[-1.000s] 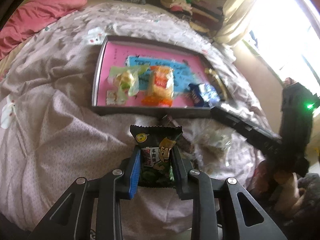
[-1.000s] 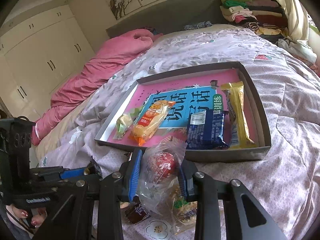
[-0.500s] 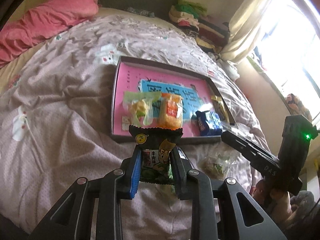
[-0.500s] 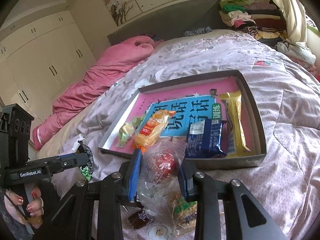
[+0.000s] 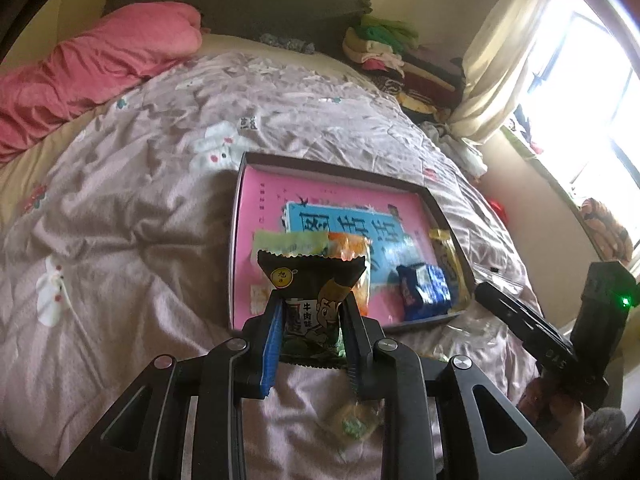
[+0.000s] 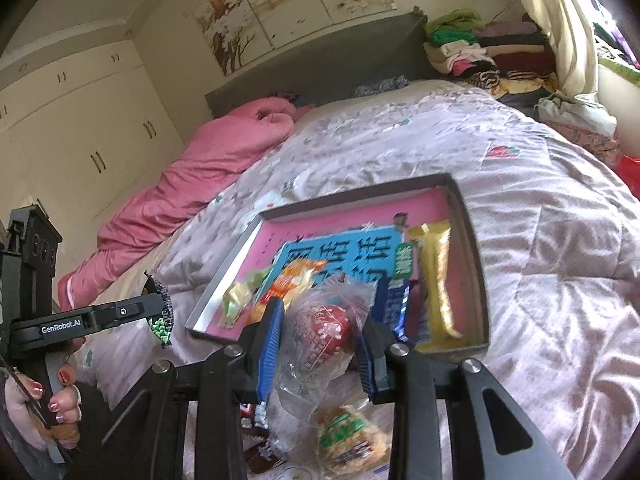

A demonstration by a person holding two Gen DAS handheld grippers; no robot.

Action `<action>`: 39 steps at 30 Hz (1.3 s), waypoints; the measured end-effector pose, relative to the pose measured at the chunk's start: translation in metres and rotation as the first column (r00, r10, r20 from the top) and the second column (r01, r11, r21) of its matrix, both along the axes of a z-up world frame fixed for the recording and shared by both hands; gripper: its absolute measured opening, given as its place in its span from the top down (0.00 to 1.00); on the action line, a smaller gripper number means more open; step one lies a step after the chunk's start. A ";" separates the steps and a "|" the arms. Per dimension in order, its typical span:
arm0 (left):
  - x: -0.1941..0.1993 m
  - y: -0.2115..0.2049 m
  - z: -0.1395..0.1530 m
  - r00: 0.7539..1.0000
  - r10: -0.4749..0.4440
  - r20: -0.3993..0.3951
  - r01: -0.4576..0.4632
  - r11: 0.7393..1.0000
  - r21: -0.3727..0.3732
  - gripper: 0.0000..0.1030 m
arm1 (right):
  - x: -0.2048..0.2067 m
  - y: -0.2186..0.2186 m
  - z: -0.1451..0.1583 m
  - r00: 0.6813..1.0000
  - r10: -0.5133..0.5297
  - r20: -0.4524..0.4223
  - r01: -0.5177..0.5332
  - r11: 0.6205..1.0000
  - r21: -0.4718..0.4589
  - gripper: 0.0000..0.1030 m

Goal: Organize snacks
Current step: 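Carry the pea snack pack and candy bag over the tray and lower them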

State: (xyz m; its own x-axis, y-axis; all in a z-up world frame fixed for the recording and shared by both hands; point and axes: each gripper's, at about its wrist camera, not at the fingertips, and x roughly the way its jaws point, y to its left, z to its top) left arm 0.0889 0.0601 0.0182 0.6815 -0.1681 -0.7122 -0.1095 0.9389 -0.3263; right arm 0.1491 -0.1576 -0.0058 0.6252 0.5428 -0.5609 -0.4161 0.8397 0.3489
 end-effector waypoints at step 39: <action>0.070 -0.034 -0.039 0.994 -0.049 -0.101 0.058 0.994 0.093 0.74 | 0.050 -0.052 -0.008 0.984 -0.180 -0.014 0.179 0.983 -0.037 0.67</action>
State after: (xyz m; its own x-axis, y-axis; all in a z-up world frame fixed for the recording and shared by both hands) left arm 0.1592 0.0259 -0.0210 0.5994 -0.1302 -0.7898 -0.0856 0.9706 -0.2249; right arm 0.1995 -0.2092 -0.0134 0.7008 0.4022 -0.5892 -0.2513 0.9122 0.3237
